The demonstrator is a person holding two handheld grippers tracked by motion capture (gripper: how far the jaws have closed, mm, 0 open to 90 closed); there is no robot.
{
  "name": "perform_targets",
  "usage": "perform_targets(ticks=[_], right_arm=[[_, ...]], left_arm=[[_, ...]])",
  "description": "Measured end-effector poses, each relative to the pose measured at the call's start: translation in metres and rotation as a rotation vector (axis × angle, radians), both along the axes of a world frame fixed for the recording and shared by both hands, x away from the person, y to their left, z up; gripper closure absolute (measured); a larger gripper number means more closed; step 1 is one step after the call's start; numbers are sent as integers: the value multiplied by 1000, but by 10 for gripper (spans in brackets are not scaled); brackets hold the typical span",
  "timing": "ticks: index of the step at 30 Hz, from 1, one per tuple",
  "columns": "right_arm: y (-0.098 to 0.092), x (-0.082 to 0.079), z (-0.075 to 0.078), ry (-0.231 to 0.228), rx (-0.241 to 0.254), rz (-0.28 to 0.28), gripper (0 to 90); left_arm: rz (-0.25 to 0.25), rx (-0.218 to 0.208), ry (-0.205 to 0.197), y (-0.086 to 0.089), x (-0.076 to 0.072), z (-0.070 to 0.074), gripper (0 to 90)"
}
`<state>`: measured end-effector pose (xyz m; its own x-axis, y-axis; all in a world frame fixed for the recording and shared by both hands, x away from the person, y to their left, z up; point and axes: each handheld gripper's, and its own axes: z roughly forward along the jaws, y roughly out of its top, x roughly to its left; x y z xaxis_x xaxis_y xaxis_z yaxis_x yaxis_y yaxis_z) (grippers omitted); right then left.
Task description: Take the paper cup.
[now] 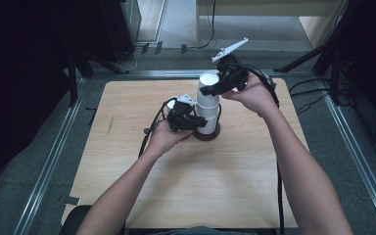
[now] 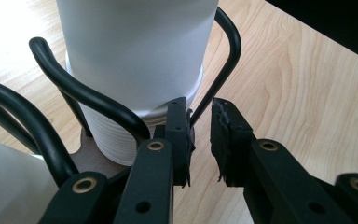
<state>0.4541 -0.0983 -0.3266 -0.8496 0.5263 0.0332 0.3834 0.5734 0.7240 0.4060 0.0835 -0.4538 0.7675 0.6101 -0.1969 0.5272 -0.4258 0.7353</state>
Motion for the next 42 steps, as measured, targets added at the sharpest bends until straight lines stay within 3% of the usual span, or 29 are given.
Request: perform_targets(ticks=[5,9,12,16,22,25,26,31,35,42], right_arm=[[-3,-4,16,-18,3,5,323],[-7,-8,26,-10,13,6,324],[-16,-11,36,4,63,22,327],[-27,-15,41,13,53,27,328],[-42,-21,37,31,38,48,328],[-51,-27,35,27,41,58,327],[-55,-29,34,23,40,66,327],[-64,-36,28,23,29,83,330],[-73,-43,22,21,28,97,330],[-81,-59,5,22,16,123,328]], left_arm=[[-2,-2,2,0,0,0,767],[-1,-4,3,0,0,0,761],[-7,-1,-1,-1,0,-1,762],[-11,3,0,-2,-1,-1,755],[-38,14,13,-1,-2,-2,726],[-54,-7,27,0,-3,-1,714],[-62,-33,32,1,-4,0,710],[-81,-27,26,2,-8,1,688],[-89,-25,45,3,-11,2,653],[-124,-32,23,9,-18,6,584]])
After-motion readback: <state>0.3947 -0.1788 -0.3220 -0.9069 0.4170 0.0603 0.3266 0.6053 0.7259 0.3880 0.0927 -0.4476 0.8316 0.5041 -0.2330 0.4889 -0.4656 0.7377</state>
